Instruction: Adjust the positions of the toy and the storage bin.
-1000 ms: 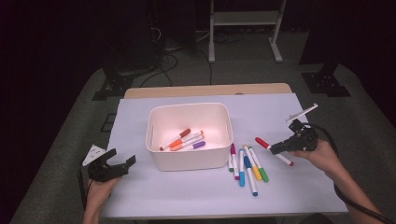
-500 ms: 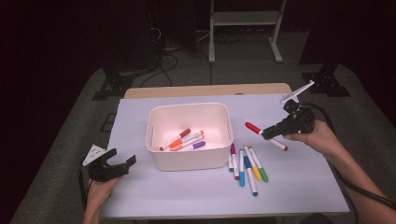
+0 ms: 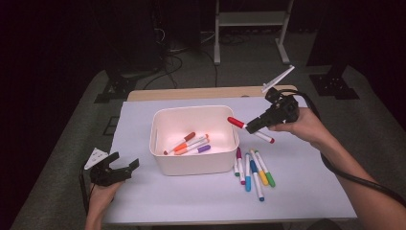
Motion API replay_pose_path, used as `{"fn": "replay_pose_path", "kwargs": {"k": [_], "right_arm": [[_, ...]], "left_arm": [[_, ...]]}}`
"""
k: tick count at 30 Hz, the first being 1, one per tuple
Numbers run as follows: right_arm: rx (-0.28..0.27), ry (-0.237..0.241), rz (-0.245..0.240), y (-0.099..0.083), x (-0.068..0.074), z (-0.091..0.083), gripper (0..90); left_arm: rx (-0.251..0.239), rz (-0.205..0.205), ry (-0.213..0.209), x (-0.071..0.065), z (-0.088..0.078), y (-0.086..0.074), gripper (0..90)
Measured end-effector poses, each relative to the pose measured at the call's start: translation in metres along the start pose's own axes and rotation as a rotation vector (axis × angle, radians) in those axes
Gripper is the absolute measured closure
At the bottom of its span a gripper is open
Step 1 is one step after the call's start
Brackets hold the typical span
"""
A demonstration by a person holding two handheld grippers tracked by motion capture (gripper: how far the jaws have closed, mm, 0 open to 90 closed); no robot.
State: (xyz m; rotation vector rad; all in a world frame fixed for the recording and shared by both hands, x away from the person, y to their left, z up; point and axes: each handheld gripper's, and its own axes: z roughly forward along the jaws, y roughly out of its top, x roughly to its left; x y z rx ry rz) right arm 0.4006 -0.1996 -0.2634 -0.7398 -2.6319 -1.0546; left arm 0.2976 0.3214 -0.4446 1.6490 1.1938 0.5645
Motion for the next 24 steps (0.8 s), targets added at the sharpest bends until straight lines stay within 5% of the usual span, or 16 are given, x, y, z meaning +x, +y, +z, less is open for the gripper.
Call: {"fn": "replay_pose_path", "kwargs": {"k": [24], "right_arm": [[0.157, 0.093, -0.114, 0.075, 0.020, 0.080, 75.7]], "left_arm": [[-0.006, 0.006, -0.002, -0.001, -0.001, 0.001, 2.4]]}}
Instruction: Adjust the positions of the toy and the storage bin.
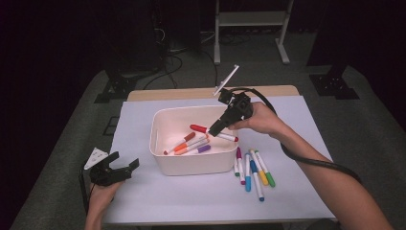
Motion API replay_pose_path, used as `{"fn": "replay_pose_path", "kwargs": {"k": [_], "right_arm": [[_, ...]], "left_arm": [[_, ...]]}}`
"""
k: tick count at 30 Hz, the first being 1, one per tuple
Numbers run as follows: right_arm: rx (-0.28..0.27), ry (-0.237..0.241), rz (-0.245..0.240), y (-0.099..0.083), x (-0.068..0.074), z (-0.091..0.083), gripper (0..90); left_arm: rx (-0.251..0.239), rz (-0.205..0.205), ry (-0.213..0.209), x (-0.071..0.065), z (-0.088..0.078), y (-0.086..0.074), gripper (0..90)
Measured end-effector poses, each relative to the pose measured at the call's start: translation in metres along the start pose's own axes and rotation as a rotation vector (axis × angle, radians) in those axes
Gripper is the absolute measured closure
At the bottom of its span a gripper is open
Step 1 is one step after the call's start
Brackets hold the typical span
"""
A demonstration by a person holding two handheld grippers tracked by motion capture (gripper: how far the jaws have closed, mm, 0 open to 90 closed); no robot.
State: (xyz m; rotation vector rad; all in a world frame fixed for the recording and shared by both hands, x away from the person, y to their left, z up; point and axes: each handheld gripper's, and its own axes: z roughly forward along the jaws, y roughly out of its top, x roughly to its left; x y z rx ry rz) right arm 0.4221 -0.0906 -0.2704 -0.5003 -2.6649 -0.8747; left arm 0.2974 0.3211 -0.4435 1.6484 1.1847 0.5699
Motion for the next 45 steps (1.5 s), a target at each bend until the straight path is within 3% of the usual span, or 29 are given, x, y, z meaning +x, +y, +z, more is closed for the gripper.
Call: {"fn": "replay_pose_path", "kwargs": {"k": [13, 24, 32, 37, 45], "right_arm": [[0.098, 0.035, -0.032, 0.024, -0.008, 0.054, 75.7], [0.184, 0.041, -0.035, 0.028, -0.011, 0.090, 75.7], [0.230, 0.037, -0.033, 0.029, -0.012, 0.106, 75.2], [0.211, -0.003, -0.047, 0.031, -0.010, 0.099, 68.1], [0.132, -0.032, -0.053, 0.024, -0.003, 0.062, 65.0]], "left_arm": [[-0.008, -0.004, -0.004, 0.000, -0.001, 0.000, 2.4], [-0.007, 0.002, -0.006, 0.000, 0.000, 0.001, 2.4], [-0.012, -0.001, -0.006, 0.001, -0.001, 0.001, 2.4], [-0.012, 0.000, -0.006, 0.001, -0.001, 0.001, 2.5], [-0.013, -0.002, -0.006, 0.001, -0.001, 0.001, 2.5]]}}
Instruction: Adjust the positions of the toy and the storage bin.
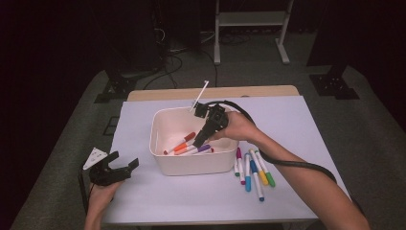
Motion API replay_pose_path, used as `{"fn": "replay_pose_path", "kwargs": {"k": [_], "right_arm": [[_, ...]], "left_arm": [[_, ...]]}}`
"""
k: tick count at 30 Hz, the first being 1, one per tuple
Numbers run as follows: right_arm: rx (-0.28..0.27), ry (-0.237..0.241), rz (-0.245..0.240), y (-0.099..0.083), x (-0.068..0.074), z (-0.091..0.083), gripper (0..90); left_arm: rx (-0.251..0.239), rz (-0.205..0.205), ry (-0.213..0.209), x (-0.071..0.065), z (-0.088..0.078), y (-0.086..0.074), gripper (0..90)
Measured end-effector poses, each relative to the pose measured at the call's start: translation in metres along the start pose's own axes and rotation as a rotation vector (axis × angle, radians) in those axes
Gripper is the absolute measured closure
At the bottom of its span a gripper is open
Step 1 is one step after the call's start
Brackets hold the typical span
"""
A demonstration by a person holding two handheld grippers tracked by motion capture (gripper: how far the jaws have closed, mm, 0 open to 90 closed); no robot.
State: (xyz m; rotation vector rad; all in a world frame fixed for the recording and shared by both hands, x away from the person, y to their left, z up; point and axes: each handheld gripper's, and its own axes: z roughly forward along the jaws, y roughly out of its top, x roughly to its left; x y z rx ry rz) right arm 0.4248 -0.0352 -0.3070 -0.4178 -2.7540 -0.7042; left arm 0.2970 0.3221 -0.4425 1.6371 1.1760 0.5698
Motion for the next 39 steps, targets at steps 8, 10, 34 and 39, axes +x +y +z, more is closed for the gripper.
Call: {"fn": "replay_pose_path", "kwargs": {"k": [8, 10, 34, 39], "right_arm": [[-0.115, -0.031, 0.019, -0.028, 0.010, -0.051, 65.8], [-0.132, -0.047, 0.025, -0.037, 0.012, -0.062, 65.9], [-0.265, -0.137, 0.285, -0.205, -0.020, -0.065, 60.1], [-0.260, -0.135, 0.329, -0.225, -0.029, -0.038, 58.8]], "left_arm": [[0.009, 0.006, -0.002, -0.001, 0.000, -0.001, 2.5], [0.008, 0.003, -0.001, -0.001, 0.000, -0.001, 2.5], [0.020, -0.001, 0.004, -0.002, 0.000, -0.002, 2.5], [0.018, 0.000, 0.003, -0.002, 0.000, -0.002, 2.5]]}}
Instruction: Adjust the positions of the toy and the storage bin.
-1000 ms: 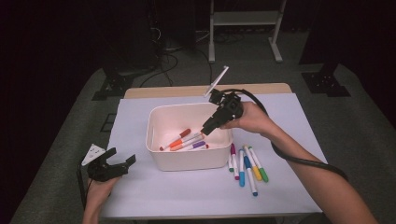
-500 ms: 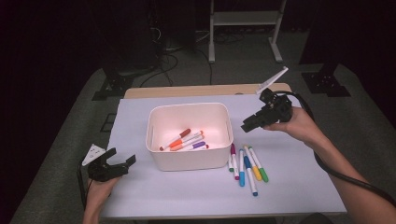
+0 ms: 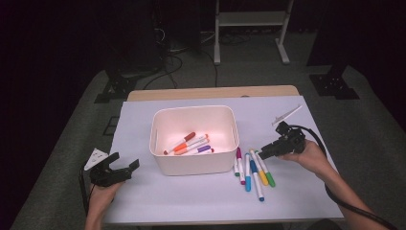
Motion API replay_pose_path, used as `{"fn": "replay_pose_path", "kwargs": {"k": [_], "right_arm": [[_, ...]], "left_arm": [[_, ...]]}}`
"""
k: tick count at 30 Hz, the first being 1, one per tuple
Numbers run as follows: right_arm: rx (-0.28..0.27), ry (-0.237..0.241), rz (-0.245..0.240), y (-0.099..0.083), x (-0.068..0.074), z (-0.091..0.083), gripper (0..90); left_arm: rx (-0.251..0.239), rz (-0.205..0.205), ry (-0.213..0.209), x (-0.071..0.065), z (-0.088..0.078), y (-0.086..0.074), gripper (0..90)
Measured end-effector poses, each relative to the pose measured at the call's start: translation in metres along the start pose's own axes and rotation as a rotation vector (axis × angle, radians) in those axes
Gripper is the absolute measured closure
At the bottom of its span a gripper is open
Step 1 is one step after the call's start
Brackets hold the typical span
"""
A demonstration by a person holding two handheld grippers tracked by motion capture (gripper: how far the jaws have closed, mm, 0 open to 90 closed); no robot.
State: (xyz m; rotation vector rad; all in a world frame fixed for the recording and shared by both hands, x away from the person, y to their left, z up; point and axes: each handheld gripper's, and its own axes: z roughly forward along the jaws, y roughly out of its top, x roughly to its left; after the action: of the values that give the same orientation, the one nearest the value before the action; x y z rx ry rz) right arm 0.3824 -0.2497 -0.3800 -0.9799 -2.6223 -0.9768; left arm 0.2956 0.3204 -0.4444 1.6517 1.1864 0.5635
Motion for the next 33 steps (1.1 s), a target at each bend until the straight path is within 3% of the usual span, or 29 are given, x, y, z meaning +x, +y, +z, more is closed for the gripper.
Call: {"fn": "replay_pose_path", "kwargs": {"k": [6, 11, 16, 26, 33], "right_arm": [[0.045, -0.035, 0.022, -0.018, -0.009, 0.022, 58.9], [0.047, -0.068, 0.045, -0.024, -0.013, 0.030, 59.2], [0.073, -0.118, 0.037, -0.030, -0.017, 0.035, 59.5], [0.071, -0.205, 0.085, -0.043, -0.029, 0.024, 60.9], [0.059, -0.218, 0.100, -0.045, -0.031, 0.023, 66.8]], "left_arm": [[0.000, 0.000, -0.002, -0.001, 0.001, 0.000, 2.5], [0.001, 0.000, -0.003, 0.000, 0.000, 0.000, 2.5], [0.001, -0.001, -0.002, 0.000, 0.000, 0.000, 2.5], [0.001, 0.003, -0.005, -0.001, 0.001, 0.000, 2.5], [0.004, 0.007, -0.005, -0.001, 0.001, 0.000, 2.5]]}}
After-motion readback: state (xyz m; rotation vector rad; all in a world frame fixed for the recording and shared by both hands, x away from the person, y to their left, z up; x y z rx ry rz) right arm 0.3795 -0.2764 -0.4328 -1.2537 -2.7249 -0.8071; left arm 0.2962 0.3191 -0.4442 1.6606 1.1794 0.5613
